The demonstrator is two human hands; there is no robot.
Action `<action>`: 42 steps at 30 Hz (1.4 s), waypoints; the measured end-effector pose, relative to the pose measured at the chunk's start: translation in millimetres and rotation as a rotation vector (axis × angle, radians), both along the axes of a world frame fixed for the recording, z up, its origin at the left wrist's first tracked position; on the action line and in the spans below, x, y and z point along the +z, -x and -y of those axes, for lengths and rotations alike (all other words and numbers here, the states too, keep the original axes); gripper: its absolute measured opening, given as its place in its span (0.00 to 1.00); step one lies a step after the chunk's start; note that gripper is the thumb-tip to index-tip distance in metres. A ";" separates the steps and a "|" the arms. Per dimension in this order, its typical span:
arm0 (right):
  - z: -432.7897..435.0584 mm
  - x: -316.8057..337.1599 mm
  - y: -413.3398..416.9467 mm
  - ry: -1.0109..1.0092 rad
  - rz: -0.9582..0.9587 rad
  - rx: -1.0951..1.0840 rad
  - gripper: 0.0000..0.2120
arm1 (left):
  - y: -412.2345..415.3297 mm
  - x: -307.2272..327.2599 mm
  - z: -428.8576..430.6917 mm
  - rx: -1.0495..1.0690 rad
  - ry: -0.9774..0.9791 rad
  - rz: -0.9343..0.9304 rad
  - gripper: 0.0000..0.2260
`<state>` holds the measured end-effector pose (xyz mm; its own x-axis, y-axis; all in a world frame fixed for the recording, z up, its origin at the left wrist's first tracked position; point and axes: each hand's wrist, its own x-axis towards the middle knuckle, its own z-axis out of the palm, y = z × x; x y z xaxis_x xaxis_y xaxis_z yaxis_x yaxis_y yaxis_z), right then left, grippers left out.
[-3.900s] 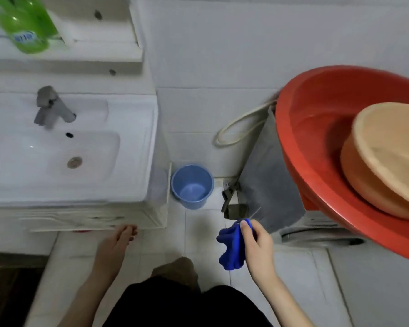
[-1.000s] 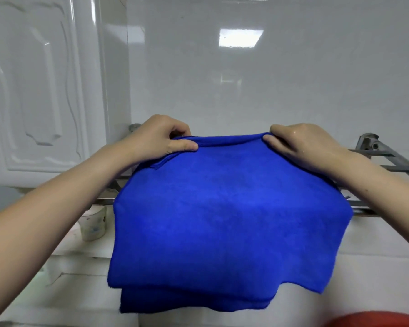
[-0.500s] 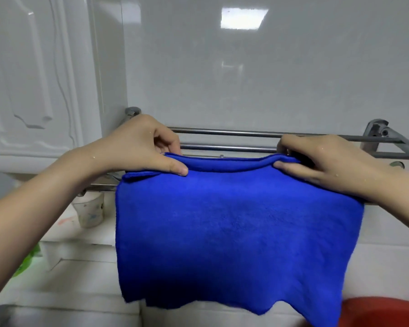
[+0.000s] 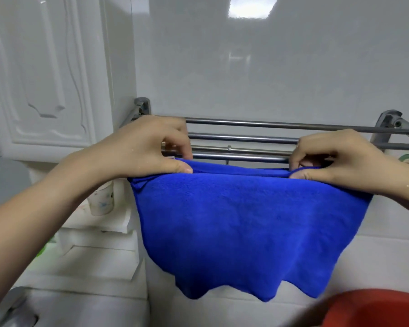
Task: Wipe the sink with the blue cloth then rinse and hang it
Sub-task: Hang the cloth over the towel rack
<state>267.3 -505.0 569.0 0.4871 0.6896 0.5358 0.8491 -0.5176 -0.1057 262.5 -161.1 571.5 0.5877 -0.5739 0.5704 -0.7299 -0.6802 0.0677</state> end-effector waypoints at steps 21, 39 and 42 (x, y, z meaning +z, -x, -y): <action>0.6 -9.2 35.4 -0.277 0.026 -0.275 0.04 | 15.4 -3.4 -7.5 0.068 0.243 -0.060 0.08; 16.2 -25.6 44.6 -0.107 0.052 -0.255 0.05 | 27.5 -35.3 -29.7 0.042 0.269 -0.031 0.07; 15.2 -13.9 36.2 -0.192 0.078 -0.308 0.08 | 18.9 -25.4 -26.8 0.095 0.327 0.001 0.07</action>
